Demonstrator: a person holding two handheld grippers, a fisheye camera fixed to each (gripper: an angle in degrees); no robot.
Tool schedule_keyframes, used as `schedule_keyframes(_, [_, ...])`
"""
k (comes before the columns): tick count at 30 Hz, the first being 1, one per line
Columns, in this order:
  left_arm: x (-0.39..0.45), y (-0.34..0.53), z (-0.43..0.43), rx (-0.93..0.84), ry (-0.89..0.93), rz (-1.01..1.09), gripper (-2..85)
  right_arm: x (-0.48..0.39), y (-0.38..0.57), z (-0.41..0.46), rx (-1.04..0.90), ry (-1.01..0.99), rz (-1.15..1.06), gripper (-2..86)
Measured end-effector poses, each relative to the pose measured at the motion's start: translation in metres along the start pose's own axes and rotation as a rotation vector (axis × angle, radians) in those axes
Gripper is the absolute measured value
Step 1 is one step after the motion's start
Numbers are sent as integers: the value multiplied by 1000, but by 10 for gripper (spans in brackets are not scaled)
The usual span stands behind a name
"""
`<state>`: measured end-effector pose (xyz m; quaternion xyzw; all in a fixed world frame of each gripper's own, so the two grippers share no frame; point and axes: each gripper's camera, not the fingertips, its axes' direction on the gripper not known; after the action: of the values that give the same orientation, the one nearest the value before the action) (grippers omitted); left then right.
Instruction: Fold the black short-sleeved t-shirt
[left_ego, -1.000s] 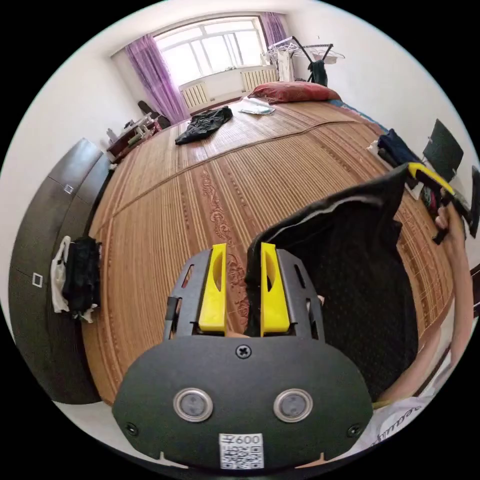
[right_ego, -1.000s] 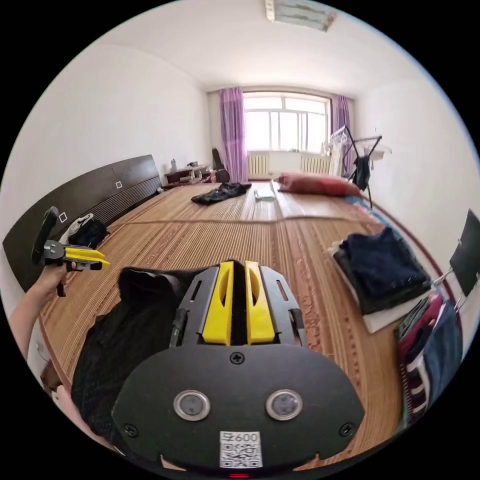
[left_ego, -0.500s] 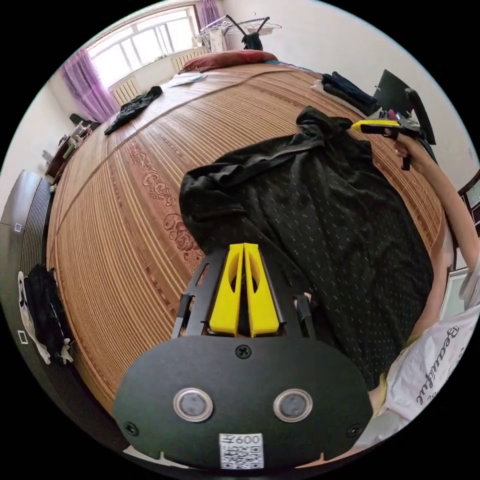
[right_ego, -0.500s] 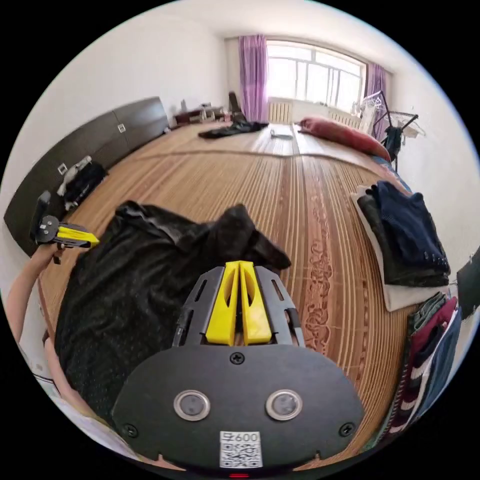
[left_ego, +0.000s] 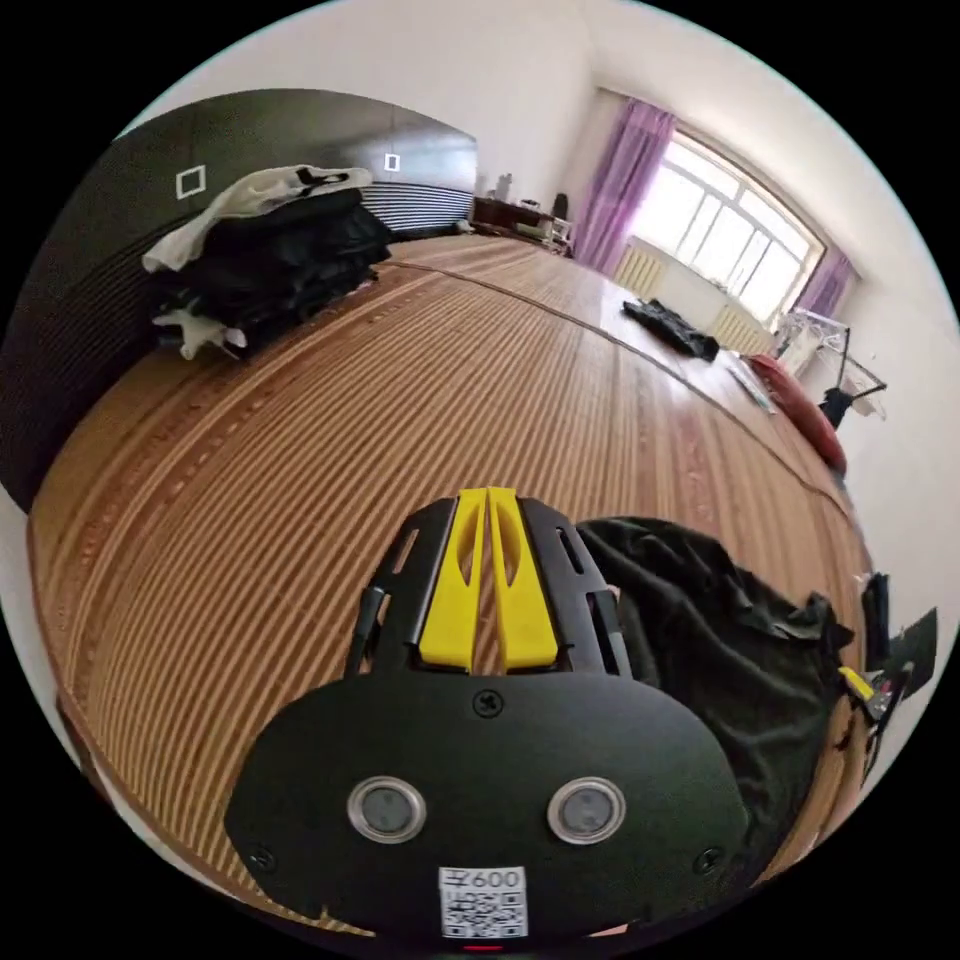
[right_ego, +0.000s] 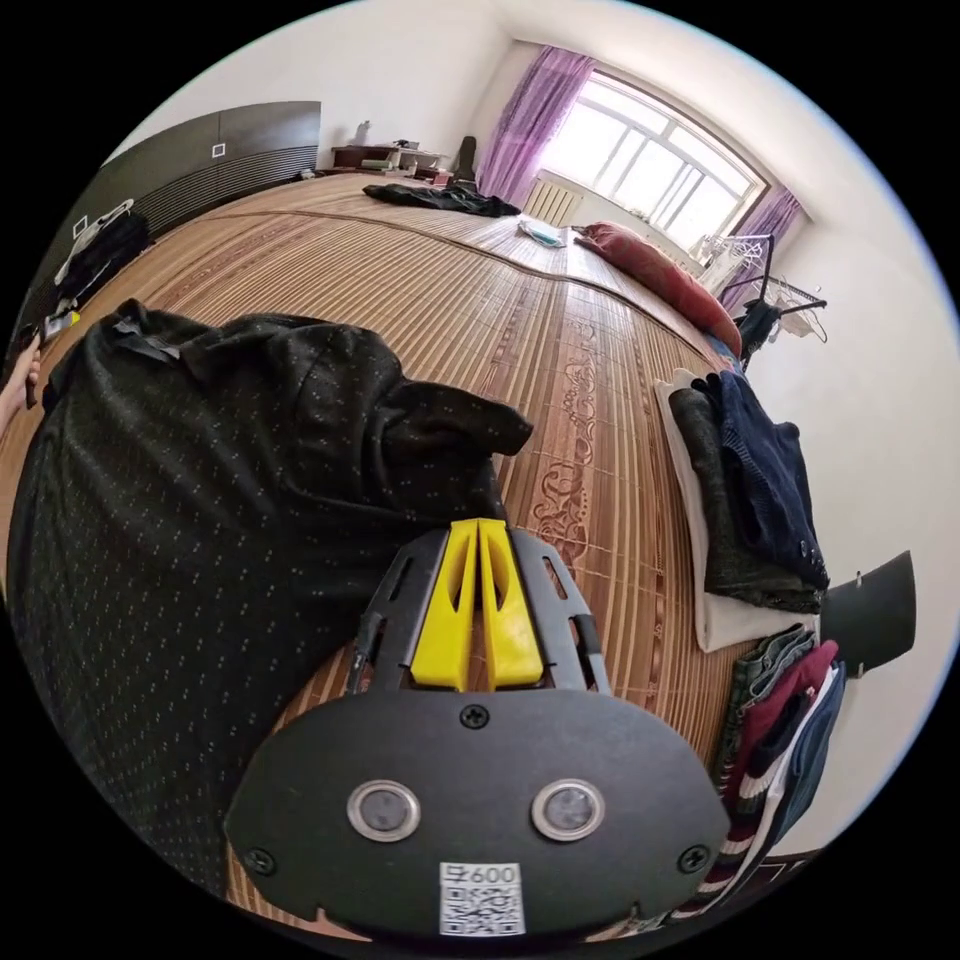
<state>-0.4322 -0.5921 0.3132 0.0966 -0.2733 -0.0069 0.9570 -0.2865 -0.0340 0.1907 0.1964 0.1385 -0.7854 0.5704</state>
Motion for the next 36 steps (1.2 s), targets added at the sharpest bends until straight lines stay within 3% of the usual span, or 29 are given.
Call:
schedule_keyframes(2, [17,7,6,-8,-190,226,3,-3,-9,1,0,7,0,-8])
schedule_keyframes(3, [13,8,11,-70,-166,267,3,-4,-10,1,0,13,-2,-8])
schedule_keyframes(5, [9,12,7,-95,-38,275,3,-16,-15,0,8,61,-31,-8])
schedule_keyframes(8, [42,30,-35,92,225,380,3,-42,-19,2,8,180,-116,-8])
schedule_keyframes(9, [64,36,-51,123,391,461,2,-48,-19,3,10,204,-147,-8])
schedule_keyframes(10, [92,41,-59,68,598,614,2,-57,-19,5,8,242,-189,-9])
schedule_keyframes(11, [107,43,-59,-4,670,703,2,-62,-21,8,4,265,-213,-9])
schedule_keyframes(12, [132,44,-46,-183,694,774,2,-63,-21,8,3,269,-218,-9])
schedule_keyframes(13, [138,45,-39,-239,647,774,2,-63,-23,8,2,264,-216,-9])
schedule_keyframes(15, [120,37,-28,-248,360,702,2,-56,-25,5,6,230,-196,-9])
schedule_keyframes(16, [82,21,-24,-242,146,517,2,-50,-26,2,7,198,-175,-9])
schedule_keyframes(18, [1,6,-32,-214,-31,162,2,-44,-27,1,9,174,-161,-8])
schedule_keyframes(20, [-39,4,-51,-168,20,72,2,-41,-28,1,11,165,-159,-8])
schedule_keyframes(21, [-32,4,-64,-127,72,168,1,-39,-28,1,11,156,-155,-8])
schedule_keyframes(24, [35,10,-89,-92,143,471,1,-22,-29,-2,17,84,-111,-8])
schedule_keyframes(30, [197,-4,-101,-96,508,704,1,-7,-24,-4,34,38,-86,-8])
schedule_keyframes(33, [272,-7,-77,-294,512,864,0,-4,-23,-3,34,29,-104,-8])
schedule_keyframes(36, [298,-14,-81,-263,442,901,0,4,-20,-4,37,4,-91,-8])
